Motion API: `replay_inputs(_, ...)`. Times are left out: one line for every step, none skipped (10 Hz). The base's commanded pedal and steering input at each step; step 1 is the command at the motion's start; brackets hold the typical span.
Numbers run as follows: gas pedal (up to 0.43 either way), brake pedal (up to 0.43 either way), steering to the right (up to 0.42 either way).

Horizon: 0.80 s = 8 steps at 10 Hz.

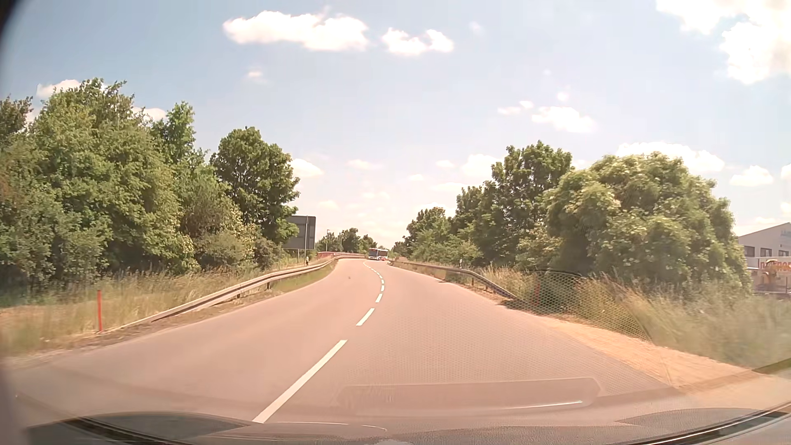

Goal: Follow the waypoints while adhering to traffic rules and regulations

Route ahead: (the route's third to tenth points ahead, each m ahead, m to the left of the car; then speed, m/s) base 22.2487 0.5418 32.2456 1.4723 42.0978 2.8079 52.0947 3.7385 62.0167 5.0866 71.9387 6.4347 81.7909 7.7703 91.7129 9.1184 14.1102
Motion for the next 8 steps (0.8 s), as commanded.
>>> replay_inputs(0.358,0.012,-0.017)
replay_inputs(0.358,0.012,-0.019)
replay_inputs(0.358,0.012,-0.019)
replay_inputs(0.358,0.012,-0.020)
replay_inputs(0.358,0.006,-0.019)
replay_inputs(0.358,0.012,-0.020)
replay_inputs(0.358,0.012,-0.020)
replay_inputs(0.358,0.012,-0.020)
